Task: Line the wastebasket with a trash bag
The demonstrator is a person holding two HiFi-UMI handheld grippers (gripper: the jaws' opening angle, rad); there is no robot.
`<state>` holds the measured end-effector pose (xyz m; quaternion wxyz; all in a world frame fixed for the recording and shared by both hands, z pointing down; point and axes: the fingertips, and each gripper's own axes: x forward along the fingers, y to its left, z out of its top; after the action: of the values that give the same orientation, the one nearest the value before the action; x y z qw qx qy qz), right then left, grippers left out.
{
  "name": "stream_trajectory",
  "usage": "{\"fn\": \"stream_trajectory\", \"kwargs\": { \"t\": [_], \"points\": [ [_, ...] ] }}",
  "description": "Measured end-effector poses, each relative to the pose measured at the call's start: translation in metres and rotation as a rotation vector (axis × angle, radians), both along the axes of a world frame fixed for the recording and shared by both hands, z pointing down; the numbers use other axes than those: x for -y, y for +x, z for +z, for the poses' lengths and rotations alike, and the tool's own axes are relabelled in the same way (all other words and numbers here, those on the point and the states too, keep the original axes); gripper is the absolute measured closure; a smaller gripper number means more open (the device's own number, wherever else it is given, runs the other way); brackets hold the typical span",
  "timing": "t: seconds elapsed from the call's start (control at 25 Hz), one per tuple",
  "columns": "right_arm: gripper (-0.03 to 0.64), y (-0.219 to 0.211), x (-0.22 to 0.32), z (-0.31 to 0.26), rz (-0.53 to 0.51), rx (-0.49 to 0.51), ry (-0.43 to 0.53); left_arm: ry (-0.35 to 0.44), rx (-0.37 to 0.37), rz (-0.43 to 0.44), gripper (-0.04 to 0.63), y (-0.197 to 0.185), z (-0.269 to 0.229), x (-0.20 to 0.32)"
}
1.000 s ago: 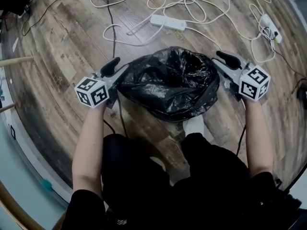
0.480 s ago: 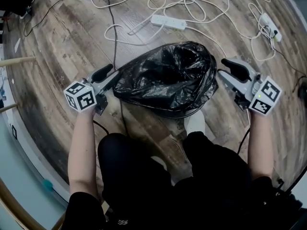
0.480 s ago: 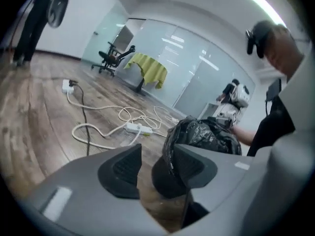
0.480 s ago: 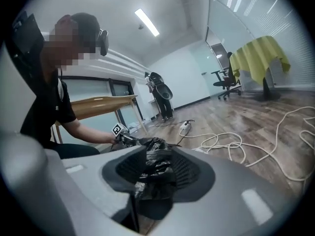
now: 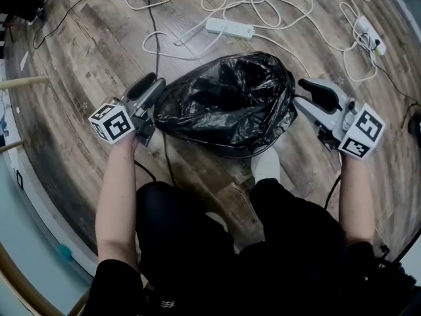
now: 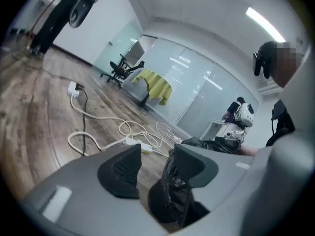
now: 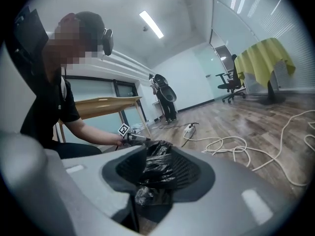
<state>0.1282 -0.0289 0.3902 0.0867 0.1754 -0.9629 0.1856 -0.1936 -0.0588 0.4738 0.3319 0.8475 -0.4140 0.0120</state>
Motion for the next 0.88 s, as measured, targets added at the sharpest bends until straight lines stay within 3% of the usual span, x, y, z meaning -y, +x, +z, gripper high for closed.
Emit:
{"fn": "stream_trajectory", "kwargs": {
  "t": [0.12,0.2,0.28,0.32,0.4,0.52,0.6,0.68,0.76,0.84,0.88],
  "points": [
    [0.468,-0.008,-0.015,-0.001,-0.072,-0.051,0.039,0.135,0.225,0.029,0.374,-0.009,-0.035,-0.003],
    [0.468,-0.017,-0.031,0.001,-0.158,-0.110,0.079,0.239,0.438,0.133,0.397,0.003,-0.057,-0.018],
    [0.468,-0.025,-0.047,0.001,-0.245,-0.159,0.110,0.326,0.590,0.288,0.454,0.027,-0.073,-0.040],
    [0.468,-0.028,-0.054,0.001,-0.280,-0.178,0.119,0.357,0.618,0.370,0.454,0.041,-0.079,-0.052],
    [0.468,-0.032,-0.063,0.001,-0.335,-0.222,0.137,0.385,0.607,0.518,0.451,0.070,-0.089,-0.078],
    [0.397,-0.035,-0.068,0.009,-0.383,-0.321,0.201,0.341,0.581,0.669,0.388,0.098,-0.082,-0.115],
    [0.382,-0.038,-0.065,0.013,-0.390,-0.354,0.239,0.310,0.623,0.738,0.347,0.109,-0.063,-0.133],
    [0.379,-0.041,-0.062,0.018,-0.387,-0.375,0.247,0.292,0.669,0.781,0.345,0.113,-0.040,-0.143],
    [0.379,-0.044,-0.061,0.028,-0.395,-0.422,0.250,0.278,0.667,0.781,0.348,0.114,-0.028,-0.147],
    [0.391,-0.046,-0.061,0.038,-0.419,-0.473,0.282,0.278,0.646,0.750,0.417,0.113,-0.027,-0.144],
    [0.447,-0.047,-0.061,0.039,-0.425,-0.484,0.306,0.279,0.640,0.743,0.470,0.112,-0.029,-0.143]
  ]
}}
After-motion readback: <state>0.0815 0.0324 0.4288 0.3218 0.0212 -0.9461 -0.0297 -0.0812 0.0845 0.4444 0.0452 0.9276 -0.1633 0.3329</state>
